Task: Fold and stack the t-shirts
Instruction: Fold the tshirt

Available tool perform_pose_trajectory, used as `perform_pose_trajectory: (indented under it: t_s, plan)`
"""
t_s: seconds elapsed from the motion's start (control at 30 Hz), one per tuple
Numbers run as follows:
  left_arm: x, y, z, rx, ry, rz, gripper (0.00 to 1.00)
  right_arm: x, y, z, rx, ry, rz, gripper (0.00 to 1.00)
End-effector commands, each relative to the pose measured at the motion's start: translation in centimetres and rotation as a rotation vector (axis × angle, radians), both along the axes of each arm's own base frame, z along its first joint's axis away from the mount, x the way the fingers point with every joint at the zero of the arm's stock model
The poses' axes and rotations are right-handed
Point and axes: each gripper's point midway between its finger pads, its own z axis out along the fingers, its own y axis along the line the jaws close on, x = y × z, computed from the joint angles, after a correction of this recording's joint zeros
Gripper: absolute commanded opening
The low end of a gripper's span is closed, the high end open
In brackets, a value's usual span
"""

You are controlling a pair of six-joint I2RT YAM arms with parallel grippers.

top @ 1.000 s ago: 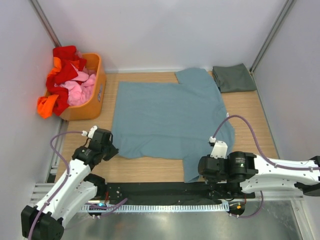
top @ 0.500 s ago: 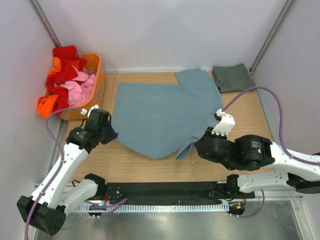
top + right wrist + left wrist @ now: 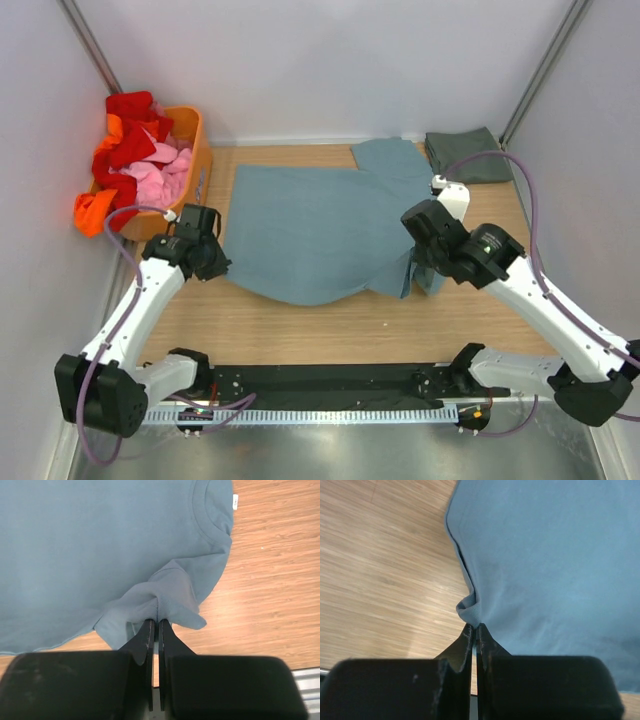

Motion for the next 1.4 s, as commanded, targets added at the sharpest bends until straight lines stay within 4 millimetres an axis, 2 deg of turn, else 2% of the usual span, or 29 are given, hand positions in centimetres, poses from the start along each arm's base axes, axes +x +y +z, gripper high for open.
perform_pose_trajectory:
  t_s: [0.0, 0.1, 0.3, 0.5, 0.53, 0.7, 0.87, 0.97, 1.17, 1.37]
  plan:
    - [2.1, 0.0, 1.1, -0.024, -0.036, -0.032, 0.0, 2.5, 1.8, -0.5, 0.007, 0.007, 0.123, 0.01]
    - [3.1, 0.1, 0.4, -0.017, -0.017, -0.034, 0.0, 4.2, 1.7, -1.6, 0.002, 0.038, 0.118, 0.01]
    - [5.6, 0.7, -0.7, 0.01, 0.023, -0.03, 0.0, 7.4, -0.4, -2.8, -0.024, 0.08, 0.05, 0.01]
    - [7.7, 1.4, -1.8, 0.049, 0.057, -0.02, 0.0, 9.6, -1.5, -3.1, -0.066, 0.099, 0.014, 0.01]
    - [8.0, 1.5, -1.9, 0.056, 0.062, -0.024, 0.0, 10.0, -1.6, -3.8, -0.075, 0.118, 0.008, 0.01]
    - [9.4, 2.0, -2.5, 0.097, 0.087, -0.025, 0.0, 11.2, -2.5, -4.7, -0.126, 0.146, -0.022, 0.01]
    - [10.3, 2.8, -3.0, 0.157, 0.128, -0.023, 0.0, 12.0, -4.6, -5.3, -0.189, 0.165, -0.088, 0.01]
    - [11.3, 3.2, -2.8, 0.187, 0.129, -0.013, 0.05, 12.6, -5.3, -5.5, -0.2, 0.17, -0.098, 0.01]
    - [12.5, 2.8, -4.2, 0.178, 0.174, -0.021, 0.06, 14.1, -4.7, -6.1, -0.193, 0.188, -0.075, 0.01]
    - [13.3, 2.6, -5.4, 0.181, 0.204, -0.024, 0.07, 14.7, -4.7, -7.3, -0.206, 0.216, -0.073, 0.01]
